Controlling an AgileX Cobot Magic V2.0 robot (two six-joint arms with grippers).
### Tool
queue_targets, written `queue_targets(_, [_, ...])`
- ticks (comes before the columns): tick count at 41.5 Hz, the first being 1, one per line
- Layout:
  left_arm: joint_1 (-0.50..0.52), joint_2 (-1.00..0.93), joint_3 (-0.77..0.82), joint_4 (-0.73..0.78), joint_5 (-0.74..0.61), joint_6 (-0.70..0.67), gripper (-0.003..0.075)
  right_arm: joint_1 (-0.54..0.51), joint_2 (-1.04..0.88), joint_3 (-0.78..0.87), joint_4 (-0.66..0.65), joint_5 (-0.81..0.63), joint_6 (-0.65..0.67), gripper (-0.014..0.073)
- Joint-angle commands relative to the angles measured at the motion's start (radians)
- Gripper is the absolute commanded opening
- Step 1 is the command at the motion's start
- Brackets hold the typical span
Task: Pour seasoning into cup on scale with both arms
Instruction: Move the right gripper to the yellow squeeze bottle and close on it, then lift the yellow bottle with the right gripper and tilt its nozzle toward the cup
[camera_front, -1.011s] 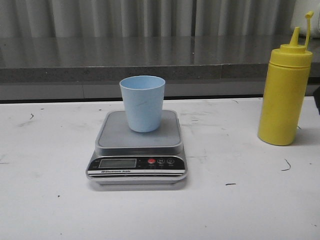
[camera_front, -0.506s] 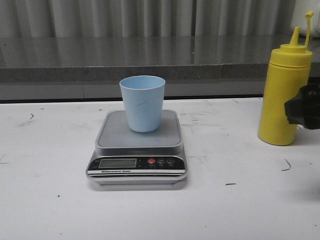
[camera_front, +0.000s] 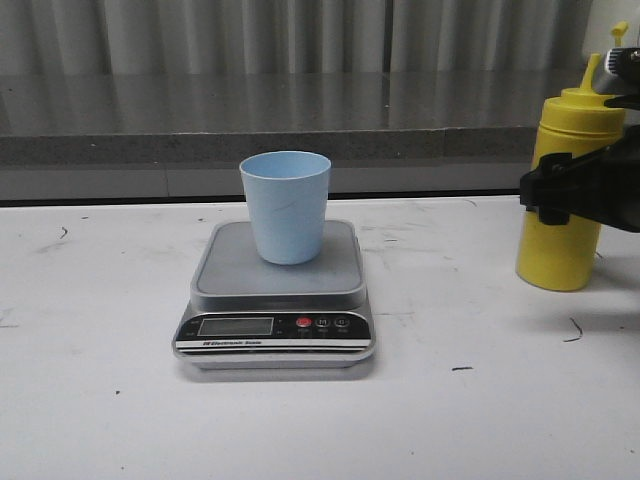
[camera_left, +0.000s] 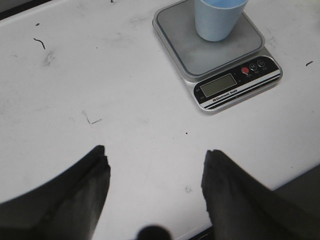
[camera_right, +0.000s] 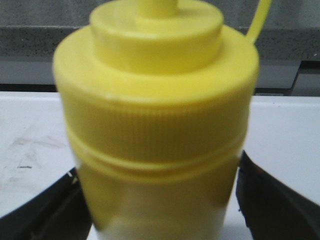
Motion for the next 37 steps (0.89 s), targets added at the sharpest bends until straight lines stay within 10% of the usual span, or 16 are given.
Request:
queue_targets(1, [-0.004, -0.005, -0.024, 0.003, -0.062, -0.004, 0.0406, -0.001, 0.007, -0.072, 0.007, -0.088, 0.003, 0.0599])
queue_targets(13, [-0.004, -0.005, -0.024, 0.003, -0.062, -0.004, 0.0406, -0.001, 0.09, -0.136, 0.011, -0.106, 0.072, 0.0588])
queue_targets(24, [-0.004, -0.005, -0.024, 0.003, -0.062, -0.004, 0.0406, -0.001, 0.089, -0.136, 0.003, -0.11, 0.075, 0.0329])
queue_targets(37, [-0.004, -0.005, -0.024, 0.003, -0.062, -0.004, 0.0406, 0.001, -0.079, -0.141, -0.19, 0.048, -0.083, 0.033])
